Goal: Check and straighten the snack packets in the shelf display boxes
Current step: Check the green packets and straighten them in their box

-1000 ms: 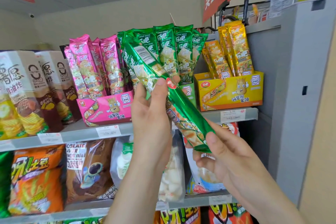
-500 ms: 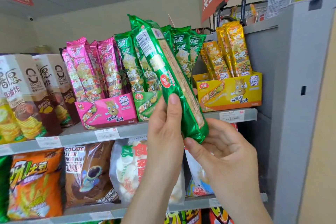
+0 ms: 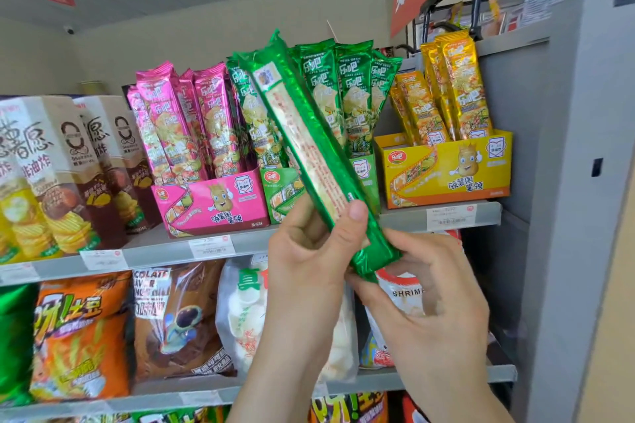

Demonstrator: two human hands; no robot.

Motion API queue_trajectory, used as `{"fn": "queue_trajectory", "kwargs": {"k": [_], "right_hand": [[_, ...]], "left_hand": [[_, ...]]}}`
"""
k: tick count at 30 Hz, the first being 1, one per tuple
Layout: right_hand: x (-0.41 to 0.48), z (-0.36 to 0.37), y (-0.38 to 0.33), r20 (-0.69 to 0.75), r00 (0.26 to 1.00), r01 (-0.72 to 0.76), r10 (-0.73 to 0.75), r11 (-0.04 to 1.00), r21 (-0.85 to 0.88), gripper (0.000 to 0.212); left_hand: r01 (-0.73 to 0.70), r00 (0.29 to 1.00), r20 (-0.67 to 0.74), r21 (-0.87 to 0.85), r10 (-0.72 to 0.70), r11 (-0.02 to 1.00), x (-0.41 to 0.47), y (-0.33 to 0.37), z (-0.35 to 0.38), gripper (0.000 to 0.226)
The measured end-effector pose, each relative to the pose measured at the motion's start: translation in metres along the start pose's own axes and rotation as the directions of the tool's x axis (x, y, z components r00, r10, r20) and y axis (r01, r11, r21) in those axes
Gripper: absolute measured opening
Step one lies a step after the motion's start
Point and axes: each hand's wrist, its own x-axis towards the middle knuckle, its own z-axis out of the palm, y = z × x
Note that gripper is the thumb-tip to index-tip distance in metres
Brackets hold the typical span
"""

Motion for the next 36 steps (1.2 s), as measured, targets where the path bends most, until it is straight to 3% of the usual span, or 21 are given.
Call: {"fn": "queue_trajectory", "kwargs": {"k": [3, 6, 14, 17, 20, 22, 24, 26, 28, 31, 33, 35, 36], "right_hand": [[0.000, -0.002, 0.004, -0.083, 0.970, 0.219, -0.229, 0.970, -0.109, 0.037], [0.001, -0.006, 0.007, -0.092, 0.929, 0.340, -0.359, 0.923, -0.180, 0.034], [0.003, -0.010, 0.006, -0.091, 0.921, 0.349, -0.379, 0.906, -0.241, 0.029], [0.002, -0.009, 0.008, -0.086, 0.920, 0.355, -0.381, 0.908, -0.222, 0.015], [0.000, -0.004, 0.008, -0.074, 0.920, 0.358, -0.384, 0.904, -0.236, 0.008], [0.000, -0.003, 0.005, -0.040, 0.920, 0.372, -0.391, 0.898, -0.234, 0.003], [0.000, -0.005, 0.000, 0.010, 0.930, 0.365, -0.368, 0.920, -0.144, 0.011], [-0.001, -0.007, -0.007, 0.038, 0.961, 0.273, -0.273, 0.962, 0.015, 0.021], [0.000, -0.005, -0.017, 0.028, 0.999, 0.016, -0.022, 0.980, 0.196, 0.017], [0.006, -0.004, -0.023, 0.104, 0.927, -0.375, 0.360, 0.879, 0.293, 0.035], [0.013, -0.009, -0.022, 0.325, 0.840, -0.533, 0.435, 0.776, 0.338, 0.040], [0.017, -0.014, -0.023, 0.564, 0.743, -0.627, 0.360, 0.669, 0.399, 0.039], [0.017, -0.015, -0.024, 0.601, 0.730, -0.631, 0.325, 0.660, 0.408, 0.037]], "left_hand": [[0.076, 0.997, 0.015, -0.200, -0.075, 0.977, -0.001, 0.003, 0.004, 0.033], [0.119, 0.992, 0.010, -0.315, -0.122, 0.942, -0.001, 0.004, 0.008, 0.041], [0.142, 0.990, 0.054, -0.427, -0.131, 0.893, -0.004, 0.002, 0.009, 0.026], [0.171, 0.985, 0.070, -0.407, -0.156, 0.897, -0.004, 0.002, 0.009, 0.040], [0.125, 0.992, 0.051, -0.267, -0.116, 0.956, -0.003, 0.005, 0.015, 0.059], [0.041, 0.999, -0.001, -0.158, -0.042, 0.987, -0.001, 0.005, 0.016, 0.056], [0.020, 0.999, -0.037, -0.156, -0.026, 0.988, 0.005, 0.006, 0.012, 0.049], [0.107, 0.994, 0.011, -0.217, -0.108, 0.970, 0.011, 0.010, 0.007, 0.049], [0.198, 0.979, 0.090, -0.260, -0.181, 0.945, 0.014, 0.009, 0.004, 0.054], [0.188, 0.980, 0.112, -0.270, -0.163, 0.944, 0.015, 0.002, 0.001, 0.046], [0.169, 0.983, 0.112, -0.251, -0.145, 0.953, 0.016, 0.000, -0.002, 0.037], [0.164, 0.985, 0.090, -0.208, -0.148, 0.964, 0.017, -0.002, -0.006, 0.042], [0.159, 0.986, 0.070, -0.164, -0.149, 0.974, 0.018, -0.004, -0.008, 0.046]]}}
